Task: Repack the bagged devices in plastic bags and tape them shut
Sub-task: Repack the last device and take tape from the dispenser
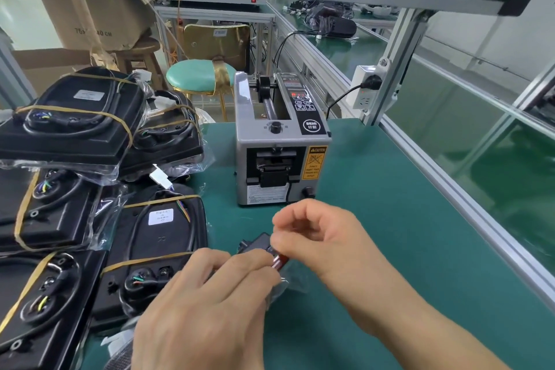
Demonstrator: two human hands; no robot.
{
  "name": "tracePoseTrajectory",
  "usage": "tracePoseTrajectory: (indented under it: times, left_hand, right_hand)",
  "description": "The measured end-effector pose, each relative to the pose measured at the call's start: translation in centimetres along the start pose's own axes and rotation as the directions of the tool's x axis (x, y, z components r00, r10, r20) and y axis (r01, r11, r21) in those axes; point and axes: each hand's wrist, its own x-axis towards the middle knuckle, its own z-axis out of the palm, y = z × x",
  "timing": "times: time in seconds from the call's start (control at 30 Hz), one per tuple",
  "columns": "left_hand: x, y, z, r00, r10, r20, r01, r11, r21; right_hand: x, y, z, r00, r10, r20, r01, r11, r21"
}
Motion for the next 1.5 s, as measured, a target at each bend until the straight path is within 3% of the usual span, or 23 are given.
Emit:
tracePoseTrajectory:
  times: [0.2,0.3,0.4,0.6,0.8,0.93,1.03,1.07,1.1,1.13,1.17,1.23,1.27,1.37,1.43,1.5]
  left_hand:
    - [-0.4,-0.5,0.7,1.0,-0.022,0.02,0.022,1.0,0.0]
    - [-0.5,-1.2,0.9,0.989,-0.042,0.142,0.037,0.998,0.041]
    - [-0.6,-1.6,0.9,0.979,-0.024,0.203,0.004,0.995,0.096]
    - [-1.2,-0.2,0.0,0.992,-0.124,0.039,0.125,0.991,-0.036]
    - [-0.8,1.6,-0.9,0.975,-0.102,-0.195,0.106,0.994,0.006]
    - [-0.7,2.4,-1.5,0.978,-0.022,-0.206,0.025,1.0,0.01]
    - [0.0,1.9,-1.3,0.986,-0.056,-0.16,0.052,0.998,-0.031]
    - [0.8,1.3,-1.1,0.988,-0.136,-0.073,0.127,0.986,-0.108]
    - [1.7,0.4,-0.3,0.972,-0.234,0.038,0.236,0.952,-0.196]
    - [1.8,0.1,0.5,0.919,-0.375,0.125,0.394,0.843,-0.366]
    - [1.6,0.1,0.8,0.875,-0.451,0.177,0.464,0.675,-0.573]
    - [0.2,0.3,0.8,0.859,-0.511,-0.039,0.304,0.569,-0.764]
    - [-0.8,0.3,0.9,0.83,-0.554,-0.069,0.272,0.51,-0.816]
    - [-2.1,-0.7,1.1,0.828,-0.558,0.055,0.248,0.276,-0.928]
    - [-1.6,-1.7,0.8,0.865,-0.489,0.11,0.257,0.245,-0.935]
    - [-1.2,-1.8,0.1,0.895,-0.442,0.064,0.238,0.351,-0.905]
  right_hand:
    - [0.2,0.7,-0.2,0.998,-0.005,0.059,0.001,0.998,0.06]
    - [0.4,1.8,-0.7,0.999,0.015,0.041,-0.02,0.993,0.119]
    - [0.0,3.2,-1.5,0.979,0.003,0.205,-0.036,0.987,0.157]
    - [-0.8,4.1,-2.9,0.927,-0.098,0.363,0.023,0.979,0.205]
    - [-1.4,3.3,-3.0,0.9,-0.286,0.329,0.202,0.942,0.267]
    - [-1.9,2.8,-3.2,0.882,-0.37,0.293,0.287,0.914,0.288]
    - [-2.2,2.1,-3.6,0.878,-0.386,0.282,0.323,0.914,0.246]
    - [-2.3,1.9,-3.9,0.875,-0.391,0.284,0.346,0.917,0.197]
    - [-2.3,1.6,-4.2,0.875,-0.388,0.29,0.369,0.922,0.12]
    - [-2.2,1.3,-4.5,0.879,-0.378,0.291,0.389,0.921,0.022]
    - [-2.1,1.0,-4.7,0.886,-0.371,0.278,0.403,0.912,-0.07]
    - [-1.8,0.5,-4.7,0.891,-0.395,0.222,0.431,0.89,-0.147]
    - [-1.6,0.2,-4.5,0.882,-0.425,0.202,0.458,0.875,-0.159]
    - [-1.1,-0.6,-3.4,0.859,-0.482,0.175,0.511,0.833,-0.212]
    - [-0.8,-1.2,-2.9,0.849,-0.495,0.186,0.528,0.816,-0.238]
    - [-0.5,-1.8,-2.7,0.831,-0.499,0.246,0.552,0.794,-0.256]
